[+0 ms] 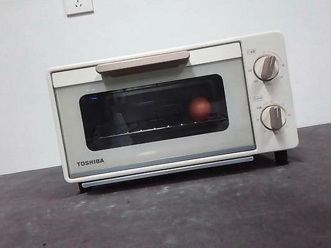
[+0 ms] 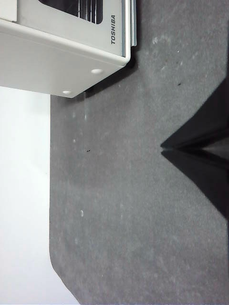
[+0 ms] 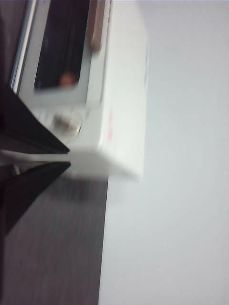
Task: Eggoven
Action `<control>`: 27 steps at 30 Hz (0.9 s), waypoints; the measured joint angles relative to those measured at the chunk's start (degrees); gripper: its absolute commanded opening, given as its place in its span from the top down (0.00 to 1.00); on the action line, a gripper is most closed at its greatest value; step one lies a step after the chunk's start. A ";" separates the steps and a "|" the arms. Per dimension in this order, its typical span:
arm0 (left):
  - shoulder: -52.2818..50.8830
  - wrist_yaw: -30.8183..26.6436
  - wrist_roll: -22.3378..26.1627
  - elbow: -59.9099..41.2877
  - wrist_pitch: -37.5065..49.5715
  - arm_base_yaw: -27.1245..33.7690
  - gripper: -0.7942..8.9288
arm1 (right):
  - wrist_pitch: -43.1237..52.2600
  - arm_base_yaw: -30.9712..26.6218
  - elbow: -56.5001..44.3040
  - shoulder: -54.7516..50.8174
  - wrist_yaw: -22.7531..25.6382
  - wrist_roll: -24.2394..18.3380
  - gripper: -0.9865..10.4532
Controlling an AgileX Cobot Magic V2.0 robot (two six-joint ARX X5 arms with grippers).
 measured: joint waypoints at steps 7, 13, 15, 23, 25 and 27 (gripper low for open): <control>0.00 0.02 0.00 0.00 0.02 0.00 0.91 | 1.73 -8.13 -10.93 -9.09 0.02 -1.44 0.91; 0.00 0.02 0.00 0.00 0.02 0.00 0.91 | 3.15 -9.05 -18.49 -14.47 0.02 -1.22 0.91; 0.00 0.02 0.00 0.00 0.13 0.00 0.91 | 0.87 -9.05 -18.99 -14.69 0.04 -1.20 0.91; 0.00 0.02 0.00 0.00 0.15 0.00 0.91 | -5.16 -9.05 -18.99 -14.67 0.02 -0.87 0.91; 0.00 0.02 0.00 0.00 0.15 0.00 0.91 | -4.39 -9.05 -18.99 -14.67 0.04 -0.81 0.91; 0.00 0.00 0.00 0.00 0.15 0.00 0.91 | -3.74 -9.05 -18.99 -14.67 0.02 -0.81 0.91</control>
